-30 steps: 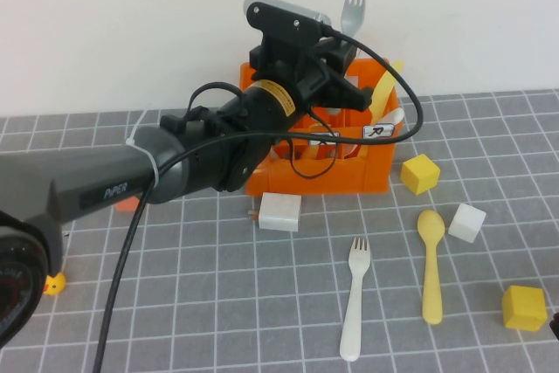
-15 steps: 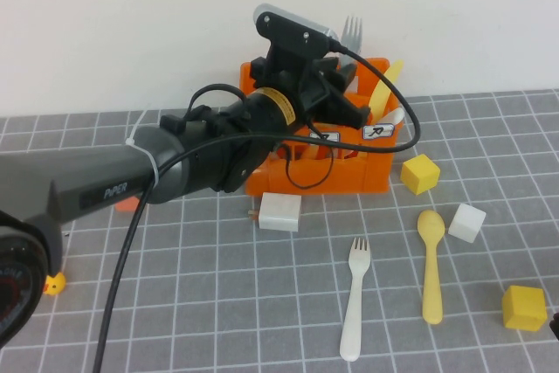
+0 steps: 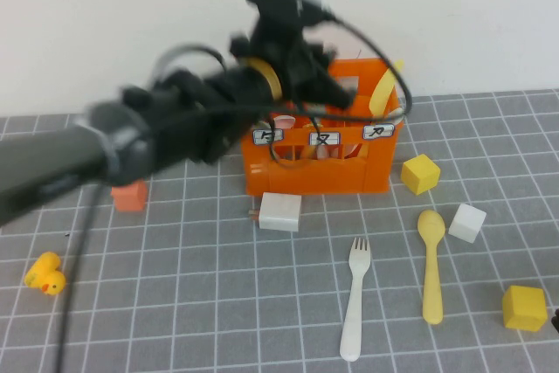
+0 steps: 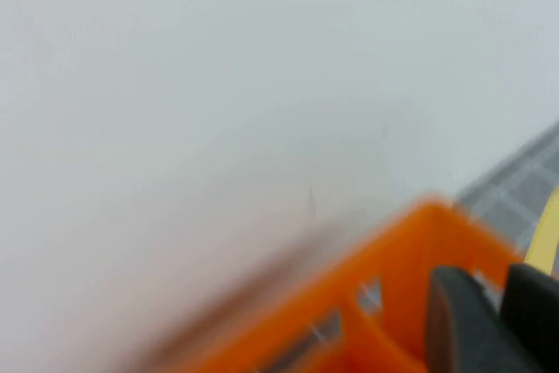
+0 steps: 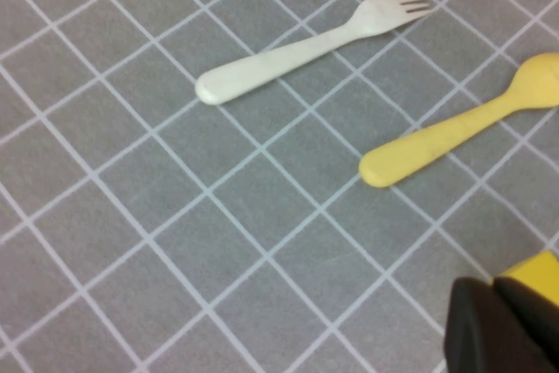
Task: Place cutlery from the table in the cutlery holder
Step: Pick up the fork
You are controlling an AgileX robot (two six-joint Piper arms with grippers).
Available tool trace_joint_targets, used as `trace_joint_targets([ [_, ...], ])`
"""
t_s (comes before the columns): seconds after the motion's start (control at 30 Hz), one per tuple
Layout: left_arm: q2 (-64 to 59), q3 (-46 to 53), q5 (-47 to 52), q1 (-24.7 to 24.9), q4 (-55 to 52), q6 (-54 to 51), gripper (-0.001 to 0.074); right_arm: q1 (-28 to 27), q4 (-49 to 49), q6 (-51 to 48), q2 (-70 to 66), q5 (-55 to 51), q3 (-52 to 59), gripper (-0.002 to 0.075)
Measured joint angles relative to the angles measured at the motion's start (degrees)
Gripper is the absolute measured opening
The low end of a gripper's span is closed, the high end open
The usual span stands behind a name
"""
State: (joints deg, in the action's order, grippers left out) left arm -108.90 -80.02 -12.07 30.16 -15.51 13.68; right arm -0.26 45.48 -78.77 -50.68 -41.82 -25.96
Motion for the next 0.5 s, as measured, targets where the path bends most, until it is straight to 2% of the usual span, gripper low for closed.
trace_joint_targets([
  [0.07,3.83,0.0,1.59,0.0,-0.5,-2.0,0.0056,0.0,-0.1,-1.05,0.0,0.26,0.0,-0.0003],
  [0.17,10.37,0.0,3.91,0.0,-1.1,-5.14,0.0017,0.0,-0.1,-2.14,0.0,0.39,0.0,-0.0003],
  [0.33,21.02,0.0,11.26,0.0,-1.23,-7.62,0.0005,0.0,-0.1,-2.67,0.0,1.17,0.0,-0.0003],
  [0.5,32.24,0.0,29.46,0.0,-1.23,-8.55,0.0001,0.0,1.51,-2.76,0.0,2.81,0.0,-0.0003],
])
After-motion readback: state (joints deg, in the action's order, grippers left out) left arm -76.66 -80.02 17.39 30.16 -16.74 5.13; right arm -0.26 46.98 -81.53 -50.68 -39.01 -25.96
